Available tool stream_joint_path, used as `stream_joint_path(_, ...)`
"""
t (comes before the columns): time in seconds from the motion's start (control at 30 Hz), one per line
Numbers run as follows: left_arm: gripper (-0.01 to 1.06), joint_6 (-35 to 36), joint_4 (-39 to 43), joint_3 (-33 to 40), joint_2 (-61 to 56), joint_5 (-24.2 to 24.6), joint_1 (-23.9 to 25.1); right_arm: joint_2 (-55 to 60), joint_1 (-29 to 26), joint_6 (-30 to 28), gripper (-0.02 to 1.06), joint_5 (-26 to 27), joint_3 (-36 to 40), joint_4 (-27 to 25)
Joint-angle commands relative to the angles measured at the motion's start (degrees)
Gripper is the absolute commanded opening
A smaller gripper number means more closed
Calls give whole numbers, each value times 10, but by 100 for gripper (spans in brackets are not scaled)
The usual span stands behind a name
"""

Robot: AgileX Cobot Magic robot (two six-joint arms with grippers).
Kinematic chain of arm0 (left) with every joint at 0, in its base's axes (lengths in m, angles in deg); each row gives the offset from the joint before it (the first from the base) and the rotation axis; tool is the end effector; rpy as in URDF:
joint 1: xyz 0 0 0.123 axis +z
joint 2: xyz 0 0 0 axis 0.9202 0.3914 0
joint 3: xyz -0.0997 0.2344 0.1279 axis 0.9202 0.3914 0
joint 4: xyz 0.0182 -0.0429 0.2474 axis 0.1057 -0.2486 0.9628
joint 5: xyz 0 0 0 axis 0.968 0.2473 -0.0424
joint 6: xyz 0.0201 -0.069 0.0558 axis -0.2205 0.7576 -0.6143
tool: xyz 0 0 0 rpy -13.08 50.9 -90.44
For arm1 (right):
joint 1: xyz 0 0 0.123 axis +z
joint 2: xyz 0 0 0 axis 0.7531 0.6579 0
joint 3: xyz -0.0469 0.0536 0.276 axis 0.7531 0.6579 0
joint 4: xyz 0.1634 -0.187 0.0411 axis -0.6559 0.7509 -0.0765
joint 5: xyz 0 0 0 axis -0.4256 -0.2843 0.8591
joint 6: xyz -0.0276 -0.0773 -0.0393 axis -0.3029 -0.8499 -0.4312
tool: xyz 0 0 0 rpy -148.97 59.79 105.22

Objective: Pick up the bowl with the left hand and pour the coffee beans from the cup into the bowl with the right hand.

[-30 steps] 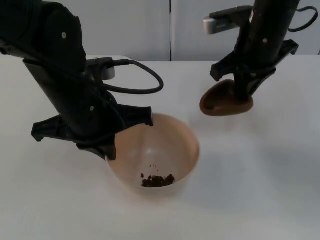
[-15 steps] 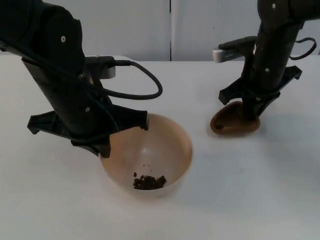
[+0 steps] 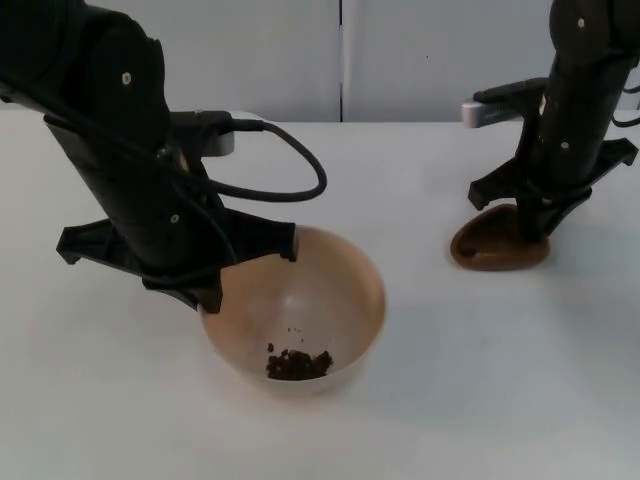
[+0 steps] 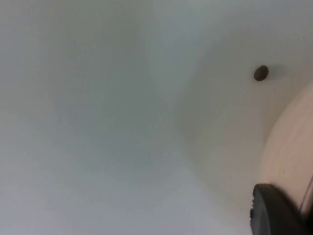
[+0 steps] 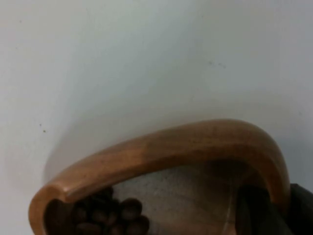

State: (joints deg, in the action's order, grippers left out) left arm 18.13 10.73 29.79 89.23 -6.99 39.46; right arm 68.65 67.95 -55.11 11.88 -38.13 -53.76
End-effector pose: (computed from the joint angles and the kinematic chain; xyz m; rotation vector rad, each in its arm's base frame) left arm 0.3046 -0.1571 0.1311 0.0851 2.8827 -0.1543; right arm 0.4573 0.1505 0.1097 -0.5558 2.9059 -0.0834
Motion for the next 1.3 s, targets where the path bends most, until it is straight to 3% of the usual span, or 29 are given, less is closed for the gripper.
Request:
stream_joint_path(0.0,0,-2,3,-1,-2,-4,2,0,-2,2,0,2,4,2)
stream_joint_path(0.2,13,-2,3,-1,-2,-4,2,0,-2,2,1,1,4,2)
stream_joint_path(0.33,52,-2,3,-1,-2,-4,2,0,-2,2,16,-4,4,0)
stream_joint_path(0.37,52,-2,3,-1,-2,-4,2,0,-2,2,16,-4,4,0)
stream_joint_path(0.43,68,-2,3,-1,-2,-4,2,0,-2,2,27,-4,4,0)
stream_joint_path(0.5,76,-2,3,-1,-2,-4,2,0,-2,2,40,-4,4,-1)
stream_joint_path(0.53,76,-2,3,-1,-2,-4,2,0,-2,2,40,-4,4,-1)
stream_joint_path(0.63,79,-2,3,-2,-6,-1,2,0,-2,2,57,-4,4,-1)
stream_joint_path(0.7,79,-2,3,-2,-18,-1,2,-4,-2,2,62,-5,4,-1)
stream_joint_path(0.97,79,-12,3,-2,-87,-9,2,-56,-2,2,63,-5,4,-2)
stream_joint_path(1.27,79,-53,3,-2,-219,20,2,-182,-2,1,63,-76,4,-1)
